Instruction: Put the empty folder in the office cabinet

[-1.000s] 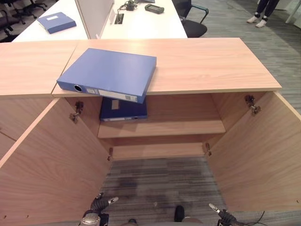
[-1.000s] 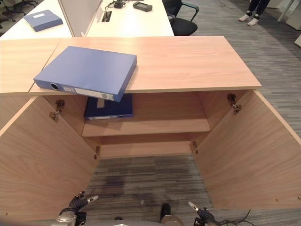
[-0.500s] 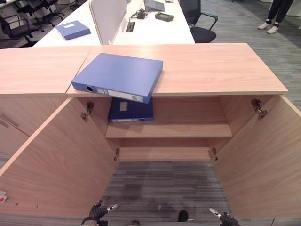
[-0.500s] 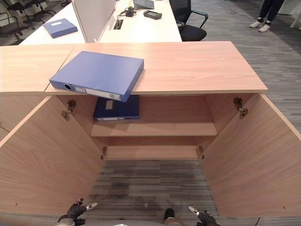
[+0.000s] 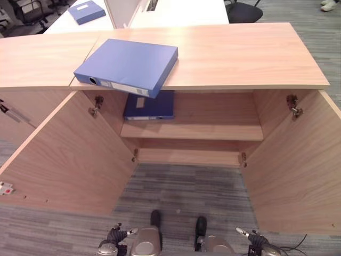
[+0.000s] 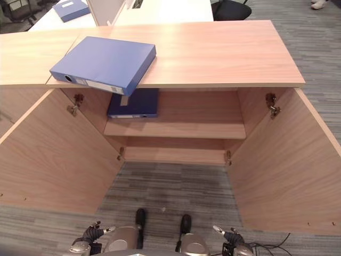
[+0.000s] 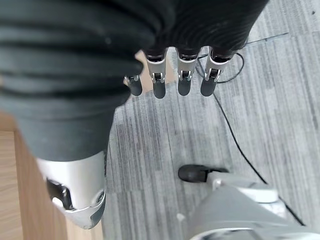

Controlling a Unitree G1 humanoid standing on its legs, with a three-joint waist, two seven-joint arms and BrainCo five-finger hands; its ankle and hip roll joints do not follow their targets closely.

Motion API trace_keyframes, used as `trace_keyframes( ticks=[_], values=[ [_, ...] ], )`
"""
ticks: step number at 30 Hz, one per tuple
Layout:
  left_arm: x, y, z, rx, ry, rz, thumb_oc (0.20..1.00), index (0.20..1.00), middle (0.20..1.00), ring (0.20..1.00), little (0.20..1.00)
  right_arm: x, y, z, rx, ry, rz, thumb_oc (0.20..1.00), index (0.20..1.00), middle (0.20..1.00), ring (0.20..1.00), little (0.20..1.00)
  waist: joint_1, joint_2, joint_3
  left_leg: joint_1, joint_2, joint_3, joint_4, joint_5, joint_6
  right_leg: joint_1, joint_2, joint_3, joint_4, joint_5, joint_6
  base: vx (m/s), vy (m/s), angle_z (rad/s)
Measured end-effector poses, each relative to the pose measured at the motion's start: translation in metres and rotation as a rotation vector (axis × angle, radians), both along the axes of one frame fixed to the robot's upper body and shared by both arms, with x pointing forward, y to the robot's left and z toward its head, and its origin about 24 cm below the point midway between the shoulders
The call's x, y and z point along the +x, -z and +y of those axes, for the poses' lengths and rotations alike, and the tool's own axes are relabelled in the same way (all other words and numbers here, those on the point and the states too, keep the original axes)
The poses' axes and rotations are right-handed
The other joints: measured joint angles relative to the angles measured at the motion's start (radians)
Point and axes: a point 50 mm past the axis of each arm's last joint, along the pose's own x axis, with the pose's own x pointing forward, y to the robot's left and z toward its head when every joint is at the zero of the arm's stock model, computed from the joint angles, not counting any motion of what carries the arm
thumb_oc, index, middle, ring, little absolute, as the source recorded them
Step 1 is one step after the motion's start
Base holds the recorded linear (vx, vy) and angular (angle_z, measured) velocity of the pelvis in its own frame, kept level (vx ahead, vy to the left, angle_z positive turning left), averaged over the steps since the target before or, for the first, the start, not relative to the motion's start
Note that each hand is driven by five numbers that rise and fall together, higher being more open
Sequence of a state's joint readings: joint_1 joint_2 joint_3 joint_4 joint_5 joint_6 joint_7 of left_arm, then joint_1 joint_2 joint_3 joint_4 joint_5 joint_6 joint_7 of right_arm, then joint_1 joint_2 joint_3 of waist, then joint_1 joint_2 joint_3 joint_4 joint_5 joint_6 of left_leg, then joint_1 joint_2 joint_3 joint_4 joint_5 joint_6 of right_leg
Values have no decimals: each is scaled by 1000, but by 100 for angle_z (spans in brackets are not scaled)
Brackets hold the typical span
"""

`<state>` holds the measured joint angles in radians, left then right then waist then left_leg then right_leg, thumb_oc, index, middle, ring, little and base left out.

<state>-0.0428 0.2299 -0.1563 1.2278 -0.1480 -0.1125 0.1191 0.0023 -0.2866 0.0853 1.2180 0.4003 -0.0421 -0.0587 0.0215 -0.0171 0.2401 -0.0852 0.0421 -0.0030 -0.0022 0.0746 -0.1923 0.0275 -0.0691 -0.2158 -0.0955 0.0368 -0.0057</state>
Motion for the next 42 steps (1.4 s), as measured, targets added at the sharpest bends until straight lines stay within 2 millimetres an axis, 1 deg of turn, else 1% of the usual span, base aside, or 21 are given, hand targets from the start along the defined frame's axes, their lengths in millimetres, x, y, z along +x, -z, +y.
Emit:
trace_keyframes(
  ticks=[1,2,3,4,5,7,9,11,17,19,23,24,25,26,28,31,32,35,36,39,42],
  values=[
    [-5,3,-5,-13,-5,16,1000,1000,1000,1000,1000,2,-2,-4,-15,-2,-1,1000,1000,1000,1000,1000,7,34,-13,-3,13,-9,-2,-40,41,-11,32,27,14,-22,29,234,48,-74],
    [-7,5,-13,-34,-5,24,1000,1000,1000,1000,1000,7,-6,-14,-42,1,-13,1000,1000,1000,1000,1000,43,131,-20,-13,115,-6,-4,-25,88,-99,123,41,278,-77,-25,295,75,-68],
    [-9,2,-2,-7,-7,15,1000,1000,1000,1000,1000,4,-1,-2,-10,0,8,1000,1000,1000,1000,1000,56,81,-20,-4,93,1,10,-18,84,-110,95,39,448,-165,-11,246,68,-44],
    [-15,0,14,31,-10,22,1000,1000,1000,1000,1000,-1,4,12,28,-1,21,1000,1000,1000,1000,1000,55,15,-33,7,47,5,8,-22,82,-81,54,73,419,-261,-2,128,63,-1],
    [-26,1,21,48,-23,62,1000,1000,1000,1000,1000,2,5,17,35,-12,9,1000,1000,1000,1000,1000,52,-14,-44,19,41,9,3,2,92,-12,56,99,315,-268,-12,146,101,-4],
    [-34,3,19,43,-27,86,1000,1000,1000,1000,1000,7,2,10,14,-23,-4,1000,1000,1000,1000,1000,55,-16,-46,21,45,1,-9,6,86,55,50,97,209,-211,-16,151,120,-3],
    [-35,4,16,34,-27,90,1000,1000,1000,1000,1000,6,0,4,-4,-19,1,1000,1000,1000,1000,1000,57,4,-43,18,49,0,-36,18,90,90,43,102,157,-189,14,101,97,-6],
    [-36,4,16,36,-33,90,1000,1000,1000,1000,1000,5,1,6,4,-22,2,1000,1000,1000,1000,1000,57,-4,-51,53,13,39,-85,52,132,102,5,124,114,-169,43,97,99,-22],
    [6,-11,28,68,-33,-44,1000,1000,1000,1000,1000,23,-1,16,28,-45,-38,1000,1000,1000,1000,1000,57,-25,-42,67,-31,86,-87,21,179,107,-44,145,63,-80,115,97,126,-27],
    [25,-18,28,71,-21,-101,1000,1000,1000,1000,1000,34,-4,16,26,-49,-65,1000,1000,1000,1000,1000,53,-35,-39,66,-31,95,-88,5,193,80,-42,143,104,-80,123,95,106,-19],
    [32,-22,30,76,-17,-123,1000,1000,1000,1000,1000,41,-7,17,26,-55,-85,1000,1000,1000,1000,1000,43,-23,-26,91,-7,103,-88,-14,208,-39,-38,134,366,-100,171,67,107,-11],
    [32,-22,30,76,-17,-123,1000,1000,1000,1000,1000,41,-7,17,26,-55,-85,1000,1000,1000,1000,1000,43,-23,-26,91,-7,103,-88,-14,208,-39,-38,134,366,-100,171,86,72,-17],
    [30,-22,32,82,-21,-119,1000,1000,1000,1000,1000,43,-7,17,28,-57,-95,1000,1000,1000,1000,1000,41,-2,-3,110,6,108,-88,-22,221,-125,-53,108,552,-88,237,84,-14,-8],
    [30,-22,34,88,-24,-117,1000,1000,1000,1000,1000,43,-7,19,33,-58,-93,1000,1000,1000,1000,1000,41,-1,0,110,3,108,-88,-24,224,-144,-63,103,587,-100,244,151,-60,-6],
    [30,-22,35,95,-27,-119,1000,1000,1000,1000,1000,37,-4,22,42,-54,-76,1000,1000,1000,1000,1000,45,4,4,114,-2,105,-88,-36,235,-165,-113,72,569,-110,235,144,-110,0],
    [24,-20,36,100,-32,-94,1000,1000,1000,1000,1000,36,-3,24,48,-54,-74,1000,1000,1000,1000,1000,44,6,10,113,-18,101,-89,-42,225,-145,-202,7,284,-95,235,216,-134,5],
    [18,-17,38,108,-40,-61,1000,1000,1000,1000,1000,35,-3,23,46,-54,-70,1000,1000,1000,1000,1000,22,-3,7,112,-28,81,-89,-37,221,-92,-205,15,26,-31,234,159,-95,45],
    [11,-15,36,98,-39,-65,1000,1000,1000,1000,1000,7,6,27,62,-34,-2,1000,1000,1000,1000,1000,16,-32,-15,155,-60,50,-89,-42,204,-44,-198,21,3,51,224,68,-98,52],
    [-3,-13,38,103,-44,-44,1000,1000,1000,1000,1000,-3,9,32,76,-29,23,1000,1000,1000,1000,1000,19,-63,-48,161,-81,47,-98,-60,186,-40,-194,49,3,91,173,49,-125,10],
    [-20,-3,23,56,-51,2,1000,1000,1000,1000,1000,-2,6,21,45,-30,17,1000,1000,1000,1000,1000,14,-9,-78,162,-26,46,-88,-61,154,-36,-138,43,7,89,146,35,-99,-3],
    [-24,-1,16,39,-53,12,1000,1000,1000,1000,1000,0,2,7,6,-34,15,1000,1000,1000,1000,1000,15,16,-93,168,18,46,-88,-66,140,-29,-91,37,8,75,123,46,-91,-3]
  ],
)
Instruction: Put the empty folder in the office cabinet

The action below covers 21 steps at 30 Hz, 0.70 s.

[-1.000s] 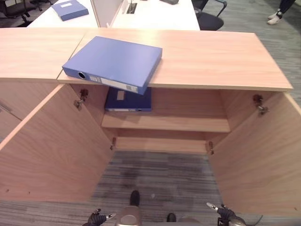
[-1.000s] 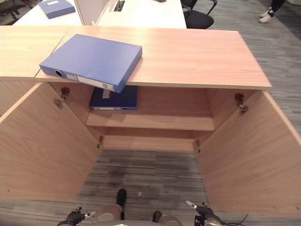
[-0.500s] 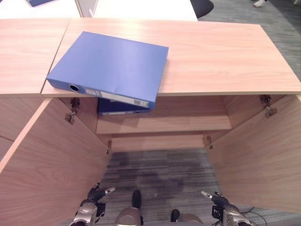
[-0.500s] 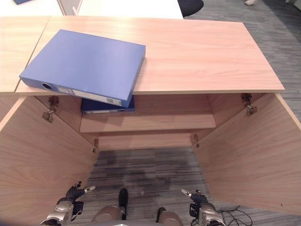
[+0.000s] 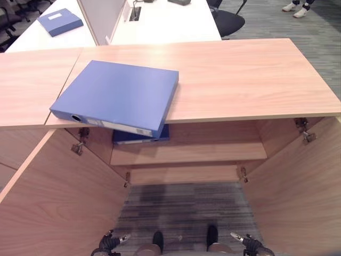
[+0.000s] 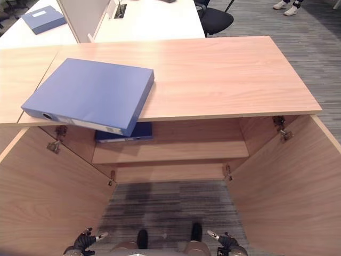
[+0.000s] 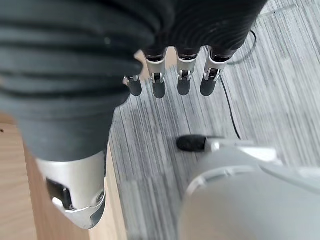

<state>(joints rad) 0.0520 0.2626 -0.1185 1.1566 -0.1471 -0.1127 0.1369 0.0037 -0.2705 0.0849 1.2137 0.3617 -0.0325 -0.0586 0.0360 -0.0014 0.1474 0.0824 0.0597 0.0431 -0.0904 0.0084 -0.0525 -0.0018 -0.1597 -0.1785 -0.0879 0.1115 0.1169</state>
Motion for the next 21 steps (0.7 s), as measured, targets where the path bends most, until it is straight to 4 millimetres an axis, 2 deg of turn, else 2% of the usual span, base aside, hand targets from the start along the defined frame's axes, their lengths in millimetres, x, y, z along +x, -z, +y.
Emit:
trace_keyframes(
  ticks=[1,4,8,14,19,21],
  values=[
    [5,-1,0,0,2,-13,1000,1000,1000,1000,1000,1,-2,-5,-13,5,-6,1000,1000,1000,1000,1000,-1,2,-2,3,17,-6,0,-1,-12,8,14,-5,-1,-5,-7,31,-63,8],
    [9,-2,-2,-4,6,-27,1000,1000,1000,1000,1000,0,-2,-6,-19,10,-2,1000,1000,1000,1000,1000,-3,0,-4,10,23,-16,-1,-1,-20,21,18,-12,-7,-9,-12,34,-71,9],
    [7,-1,-2,-3,5,-22,1000,1000,1000,1000,1000,-11,1,-4,-12,17,24,1000,1000,1000,1000,1000,1,0,-10,13,22,-27,-10,-4,-26,36,15,-26,-7,-18,-8,27,-48,11],
    [4,-1,-2,-5,7,-18,1000,1000,1000,1000,1000,-15,2,-4,-12,16,34,1000,1000,1000,1000,1000,0,20,-22,11,23,-49,-9,0,-29,43,15,-40,-7,-15,-13,8,-34,7],
    [34,-14,-8,-4,45,-151,1000,1000,1000,1000,1000,-11,1,-4,-11,13,26,1000,1000,1000,1000,1000,4,25,-25,15,25,-69,-1,7,-33,59,18,-58,-7,-15,-14,-12,-37,12],
    [51,-27,-8,28,89,-242,1000,1000,1000,1000,1000,-7,0,-4,-12,9,13,1000,1000,1000,1000,1000,6,24,-23,13,27,-81,0,12,-35,65,24,-71,-7,-15,-14,-37,-64,15]
  ],
)
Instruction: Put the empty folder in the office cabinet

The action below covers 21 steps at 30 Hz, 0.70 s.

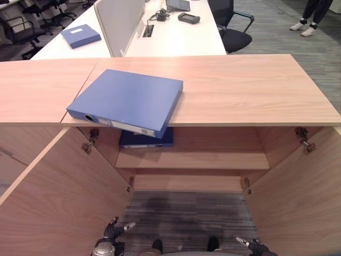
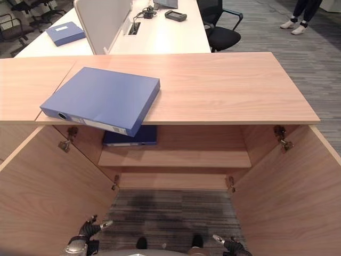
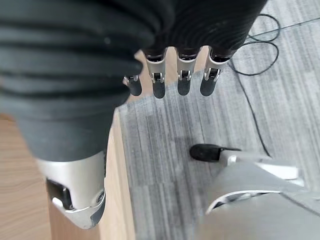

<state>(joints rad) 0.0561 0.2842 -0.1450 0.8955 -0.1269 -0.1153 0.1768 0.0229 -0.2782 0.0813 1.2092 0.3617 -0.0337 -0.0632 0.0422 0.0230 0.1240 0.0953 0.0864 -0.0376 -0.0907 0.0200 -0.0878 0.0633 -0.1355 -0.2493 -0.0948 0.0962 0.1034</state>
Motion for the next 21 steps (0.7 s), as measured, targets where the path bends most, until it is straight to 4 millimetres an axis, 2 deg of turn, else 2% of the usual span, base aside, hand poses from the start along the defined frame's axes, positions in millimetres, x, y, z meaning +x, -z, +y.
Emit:
trace_keyframes(
  ticks=[1,2,3,6,7,9,12,15,18,21],
  values=[
    [8,-10,1,30,34,-62,1000,1000,1000,1000,1000,0,0,0,-2,1,0,1000,1000,1000,1000,1000,7,-2,2,-1,2,-4,0,1,-2,1,1,-6,0,-1,-1,-17,-87,19],
    [27,-40,3,105,94,-237,1000,1000,1000,1000,1000,-3,0,0,-13,5,-1,1000,1000,1000,1000,1000,21,-9,5,-1,7,-9,-1,3,-6,4,7,-11,0,-3,-3,-5,-71,12],
    [32,-49,3,125,109,-291,1000,1000,1000,1000,1000,-3,-1,-1,-19,6,-10,1000,1000,1000,1000,1000,22,-9,5,0,8,-10,-1,3,-6,6,8,-13,0,-4,-4,13,-67,10],
    [25,-77,7,252,172,-418,1000,1000,1000,1000,1000,0,-3,-3,-49,-4,-50,1000,1000,1000,1000,1000,30,-8,4,4,10,-17,-9,2,-8,14,10,-17,0,-15,0,22,-39,4],
    [20,-86,12,334,209,-440,1000,1000,1000,1000,1000,-6,-3,-6,-55,29,-38,1000,1000,1000,1000,1000,48,-5,5,5,12,-21,-9,2,-7,17,9,-20,0,-18,0,18,-37,7],
    [16,-99,21,426,208,-478,1000,1000,1000,1000,1000,-15,0,-6,-60,40,-7,1000,1000,1000,1000,1000,56,-11,4,6,14,-26,-9,1,-8,22,11,-27,0,-22,3,3,-39,14],
    [17,-109,34,524,194,-491,1000,1000,1000,1000,1000,-21,0,-6,-62,34,8,1000,1000,1000,1000,1000,78,-10,4,5,15,-41,-9,2,-8,29,12,-38,0,-24,3,-15,-42,11],
    [26,-133,37,626,196,-594,1000,1000,1000,1000,1000,-20,1,-5,-64,22,10,1000,1000,1000,1000,1000,86,-17,1,2,15,-53,-9,4,-11,32,15,-45,0,-25,3,-16,-38,10],
    [29,-144,38,680,182,-646,1000,1000,1000,1000,1000,-17,1,-1,-61,-1,8,1000,1000,1000,1000,1000,85,-20,-4,2,18,-57,-9,6,-13,35,18,-49,0,-25,2,-9,-46,4],
    [40,-164,37,744,164,-755,1000,1000,1000,1000,1000,-16,2,3,-50,-2,7,1000,1000,1000,1000,1000,85,-20,-7,2,25,-75,-9,10,-19,44,25,-65,0,-30,-1,-6,-49,15]
  ],
)
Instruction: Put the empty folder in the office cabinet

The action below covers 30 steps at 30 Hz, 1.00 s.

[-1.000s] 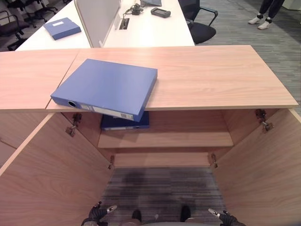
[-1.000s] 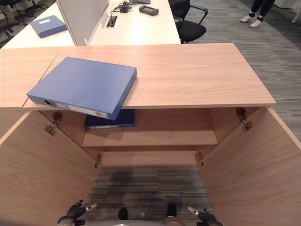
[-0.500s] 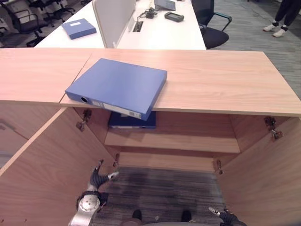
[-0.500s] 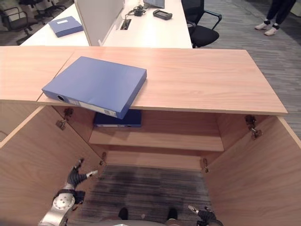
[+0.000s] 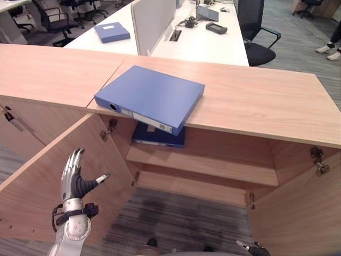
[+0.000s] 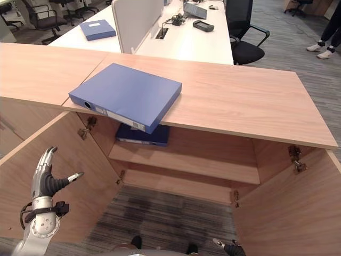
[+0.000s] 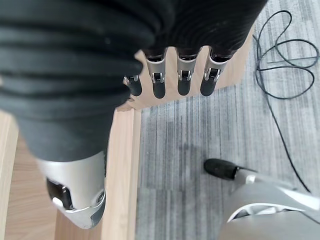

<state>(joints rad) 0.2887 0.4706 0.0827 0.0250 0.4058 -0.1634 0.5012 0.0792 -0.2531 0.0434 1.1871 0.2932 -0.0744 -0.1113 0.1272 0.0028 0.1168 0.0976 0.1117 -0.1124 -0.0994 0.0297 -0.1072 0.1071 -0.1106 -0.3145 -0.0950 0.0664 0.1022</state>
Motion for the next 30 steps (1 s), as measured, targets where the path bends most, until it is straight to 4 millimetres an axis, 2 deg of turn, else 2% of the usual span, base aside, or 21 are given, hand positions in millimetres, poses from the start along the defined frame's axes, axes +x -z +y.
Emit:
trace_keyframes(
  ticks=[1,3,6,8,12,14,17,30],
  values=[
    [1,-2,0,18,5,-6,1000,1000,1000,1000,1000,2,0,0,0,-2,-5,1000,1000,1000,1000,1000,1,4,0,-1,1,-2,0,1,-1,1,1,-1,0,0,0,-10,-54,6],
    [6,-24,-5,86,65,-75,1000,1000,1000,1000,1000,1,0,0,0,-4,-2,1000,1000,1000,1000,1000,1,4,0,-4,4,-7,2,2,-3,0,1,-4,0,-1,-1,-2,-29,5],
    [13,-44,-8,191,134,-140,1000,1000,1000,1000,1000,0,0,-2,-4,-3,2,1000,1000,1000,1000,1000,-2,18,-6,-3,5,-5,1,2,-3,0,1,-4,0,-1,-2,0,0,0],
    [18,-56,-4,287,166,-151,1000,1000,1000,1000,1000,-2,0,-3,-5,-4,7,1000,1000,1000,1000,1000,-9,29,-11,-3,6,-5,0,2,-3,0,3,-3,0,-1,-2,0,0,0],
    [30,-71,-8,368,197,-205,1000,1000,1000,1000,1000,-15,1,-6,-12,6,51,1000,1000,1000,1000,1000,-13,45,-10,-1,10,-2,0,4,-7,-1,6,-1,0,-1,-2,0,0,0],
    [31,-73,-7,386,202,-206,1000,1000,1000,1000,1000,-18,1,-9,-21,7,59,1000,1000,1000,1000,1000,-20,48,-8,-1,10,-1,0,4,-7,-1,6,0,0,-1,-2,0,0,0],
    [33,-80,-5,507,238,-183,1000,1000,1000,1000,1000,-17,0,-12,-25,5,56,1000,1000,1000,1000,1000,-35,49,-8,2,12,7,0,4,-7,-2,7,5,0,-1,-2,3,11,-4],
    [44,-89,-12,661,312,-144,1000,1000,1000,1000,1000,-17,1,-10,-19,-57,72,1000,1000,1000,1000,1000,-61,50,-7,14,13,33,-1,0,-10,-5,8,30,0,0,-1,1,7,-5]
  ],
)
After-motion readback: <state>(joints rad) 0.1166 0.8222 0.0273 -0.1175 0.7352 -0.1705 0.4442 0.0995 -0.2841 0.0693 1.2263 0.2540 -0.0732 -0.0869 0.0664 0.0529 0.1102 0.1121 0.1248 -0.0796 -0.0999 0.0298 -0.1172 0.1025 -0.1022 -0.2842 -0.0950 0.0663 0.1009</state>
